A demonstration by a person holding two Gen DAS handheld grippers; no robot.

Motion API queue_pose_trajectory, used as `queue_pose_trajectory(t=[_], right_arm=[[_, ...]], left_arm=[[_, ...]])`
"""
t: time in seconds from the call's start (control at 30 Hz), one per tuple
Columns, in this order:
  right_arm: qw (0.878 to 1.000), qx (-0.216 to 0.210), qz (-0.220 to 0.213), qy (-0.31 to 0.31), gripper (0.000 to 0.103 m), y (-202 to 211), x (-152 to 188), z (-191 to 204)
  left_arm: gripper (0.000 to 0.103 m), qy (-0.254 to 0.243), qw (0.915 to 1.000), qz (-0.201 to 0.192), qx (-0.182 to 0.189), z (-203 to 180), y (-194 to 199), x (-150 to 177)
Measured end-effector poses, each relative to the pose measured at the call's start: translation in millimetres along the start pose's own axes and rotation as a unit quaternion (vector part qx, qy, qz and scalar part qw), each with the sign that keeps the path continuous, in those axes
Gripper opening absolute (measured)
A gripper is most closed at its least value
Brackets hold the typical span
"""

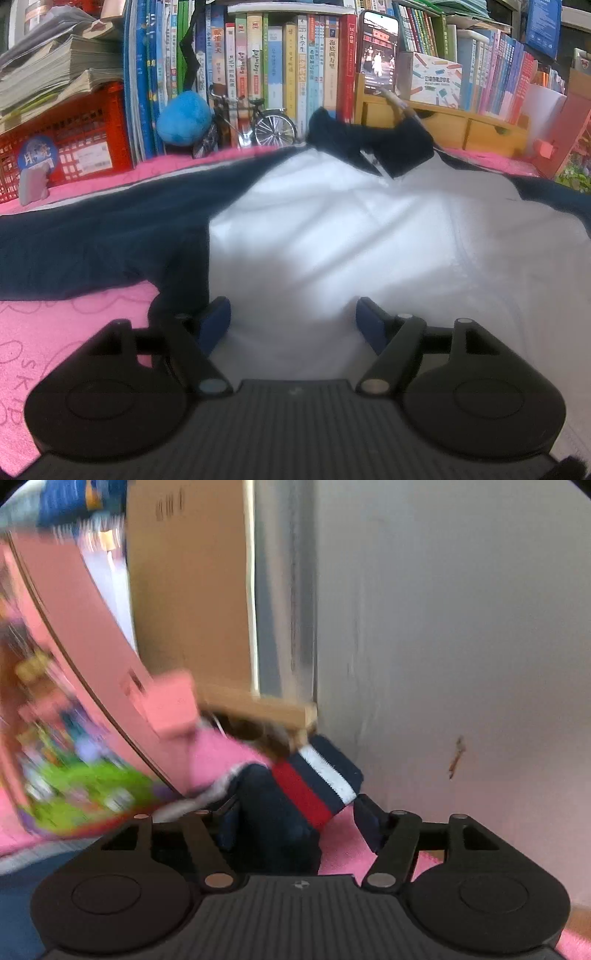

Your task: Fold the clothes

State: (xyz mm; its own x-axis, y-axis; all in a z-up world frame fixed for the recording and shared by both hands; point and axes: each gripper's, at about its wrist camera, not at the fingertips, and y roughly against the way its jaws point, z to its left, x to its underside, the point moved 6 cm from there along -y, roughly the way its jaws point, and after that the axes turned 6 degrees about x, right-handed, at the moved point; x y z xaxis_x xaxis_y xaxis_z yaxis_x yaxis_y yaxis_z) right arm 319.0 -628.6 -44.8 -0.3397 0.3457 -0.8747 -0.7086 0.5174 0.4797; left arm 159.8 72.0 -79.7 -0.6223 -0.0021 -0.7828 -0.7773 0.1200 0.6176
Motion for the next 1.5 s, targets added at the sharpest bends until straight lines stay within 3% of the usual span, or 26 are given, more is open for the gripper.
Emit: queue_pose_trajectory(t=[0.1,0.2,0.3,0.37,0.5,0.57,0.63,0.7,0.8,0.83,0.87,0.9,0.93,0.97,1.03,1.07,1.2,1.27,1.3,1.37,1.5], right_arm=[[0.997,-0.073,-0.019,-0.006,0.081,45,-3,14],[0.981,-0.193,0.006,0.026,0.084,87,5,52],[0.938,-0.329,0.052,0.096,0.083,131,35,121],[0.907,-0.383,0.067,0.162,0.077,161,63,177],[0.84,-0.437,0.064,0.315,0.069,228,131,259],[0.823,-0.43,0.058,0.367,0.065,239,159,280],[0.819,-0.42,0.06,0.387,0.067,232,172,289],[0.831,-0.407,0.058,0.375,0.067,219,167,280],[0.88,-0.33,0.043,0.339,0.071,167,141,256],[0.895,-0.303,0.043,0.323,0.082,148,132,247],[0.916,-0.261,0.055,0.299,0.08,129,121,236],[0.931,-0.216,0.064,0.287,0.074,119,111,229],[0.941,-0.174,0.069,0.281,0.045,113,102,224],[0.943,-0.177,0.069,0.274,0.029,121,96,224],[0.938,-0.222,0.068,0.258,0.031,150,88,229],[0.93,-0.254,0.074,0.256,0.032,166,89,239],[0.869,-0.384,0.127,0.286,0.033,232,130,300],[0.837,-0.418,0.158,0.316,0.034,248,161,338],[0.829,-0.419,0.164,0.332,0.034,249,174,357],[0.826,-0.407,0.153,0.359,0.034,242,192,395],[0.852,-0.369,0.115,0.352,0.033,203,181,446]], left_arm=[[0.078,-0.002,1.0,0.001,0.001,-1,0,0],[0.078,-0.002,1.0,0.001,0.001,0,0,0],[0.078,-0.002,1.0,0.001,0.001,0,0,0],[0.078,-0.001,1.0,0.001,0.001,0,0,0],[0.078,-0.001,1.0,0.001,0.002,0,0,0],[0.078,0.0,1.0,0.001,0.002,0,0,0],[0.079,-0.001,1.0,0.001,0.001,-1,0,1],[0.079,0.0,1.0,0.001,0.001,-1,0,0],[0.079,-0.001,1.0,0.001,0.002,-1,0,1],[0.079,-0.001,1.0,0.001,0.002,-1,0,1],[0.079,-0.002,1.0,0.001,0.002,-1,0,1],[0.079,-0.002,1.0,0.001,0.002,-1,0,1],[0.079,-0.002,1.0,0.001,0.002,-1,0,1],[0.079,-0.002,1.0,0.001,0.002,-1,0,1],[0.079,-0.002,1.0,0.001,0.001,-1,0,1],[0.079,-0.002,1.0,0.001,0.001,-1,0,1],[0.081,-0.001,1.0,0.001,0.002,-2,1,1],[0.081,-0.001,1.0,0.001,0.003,-2,1,0],[0.081,-0.001,1.0,0.001,0.003,-2,1,0],[0.081,0.0,1.0,0.0,0.004,-2,1,1],[0.083,0.004,1.0,-0.001,0.008,-2,1,1]])
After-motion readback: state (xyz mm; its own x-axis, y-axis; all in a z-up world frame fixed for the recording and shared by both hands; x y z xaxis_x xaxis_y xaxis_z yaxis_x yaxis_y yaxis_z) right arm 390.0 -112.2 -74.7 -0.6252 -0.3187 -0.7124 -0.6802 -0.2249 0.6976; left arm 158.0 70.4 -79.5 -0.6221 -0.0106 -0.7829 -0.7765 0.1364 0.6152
